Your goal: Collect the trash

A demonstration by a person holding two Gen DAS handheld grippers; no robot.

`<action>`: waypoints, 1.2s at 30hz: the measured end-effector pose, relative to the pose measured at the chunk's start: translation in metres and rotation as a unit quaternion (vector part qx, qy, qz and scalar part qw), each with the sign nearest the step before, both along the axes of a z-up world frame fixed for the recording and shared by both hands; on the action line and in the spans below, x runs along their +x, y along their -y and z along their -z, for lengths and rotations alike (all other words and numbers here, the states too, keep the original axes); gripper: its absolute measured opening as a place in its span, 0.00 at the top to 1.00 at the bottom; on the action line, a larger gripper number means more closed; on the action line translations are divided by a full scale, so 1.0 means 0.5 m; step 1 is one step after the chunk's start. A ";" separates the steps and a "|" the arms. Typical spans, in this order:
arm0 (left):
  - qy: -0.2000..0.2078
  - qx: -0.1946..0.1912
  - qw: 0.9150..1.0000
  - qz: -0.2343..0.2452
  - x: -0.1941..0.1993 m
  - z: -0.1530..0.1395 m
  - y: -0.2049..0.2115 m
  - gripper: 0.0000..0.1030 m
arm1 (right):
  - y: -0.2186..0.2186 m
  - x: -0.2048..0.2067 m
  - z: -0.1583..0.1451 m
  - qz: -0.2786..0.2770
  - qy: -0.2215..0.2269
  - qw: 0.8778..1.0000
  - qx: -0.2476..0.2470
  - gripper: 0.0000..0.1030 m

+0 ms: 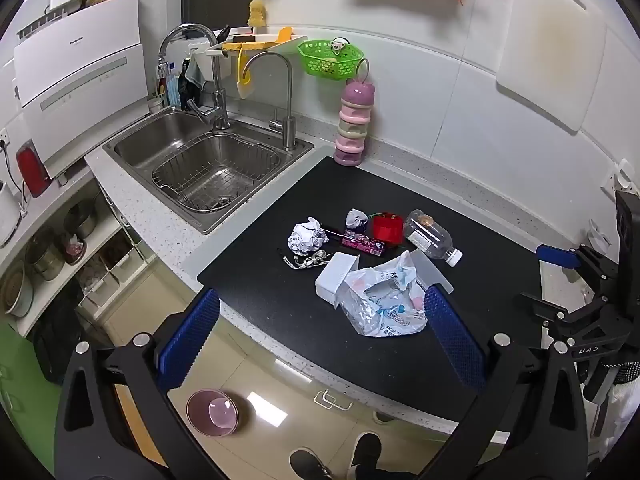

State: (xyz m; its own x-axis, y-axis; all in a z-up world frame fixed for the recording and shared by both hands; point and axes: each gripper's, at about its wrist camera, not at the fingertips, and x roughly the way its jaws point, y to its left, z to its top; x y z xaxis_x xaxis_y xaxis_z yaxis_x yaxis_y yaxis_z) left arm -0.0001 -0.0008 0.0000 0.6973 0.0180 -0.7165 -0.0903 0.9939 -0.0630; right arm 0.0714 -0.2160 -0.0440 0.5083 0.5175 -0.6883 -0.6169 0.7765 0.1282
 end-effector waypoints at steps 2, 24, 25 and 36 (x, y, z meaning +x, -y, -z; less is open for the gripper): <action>-0.001 -0.001 1.000 0.001 0.000 0.000 0.001 0.03 | 0.000 0.000 0.000 0.001 0.001 1.000 -0.001 0.05; -0.005 -0.008 1.000 0.001 -0.001 0.003 0.005 0.03 | 0.001 0.003 -0.004 0.001 0.000 1.000 -0.001 0.05; -0.005 -0.009 1.000 0.001 -0.001 0.003 0.007 0.03 | 0.001 0.003 -0.004 0.001 0.000 1.000 -0.001 0.05; -0.005 -0.009 1.000 0.002 -0.004 0.001 0.009 0.03 | 0.004 0.003 0.004 0.002 0.000 1.000 0.001 0.05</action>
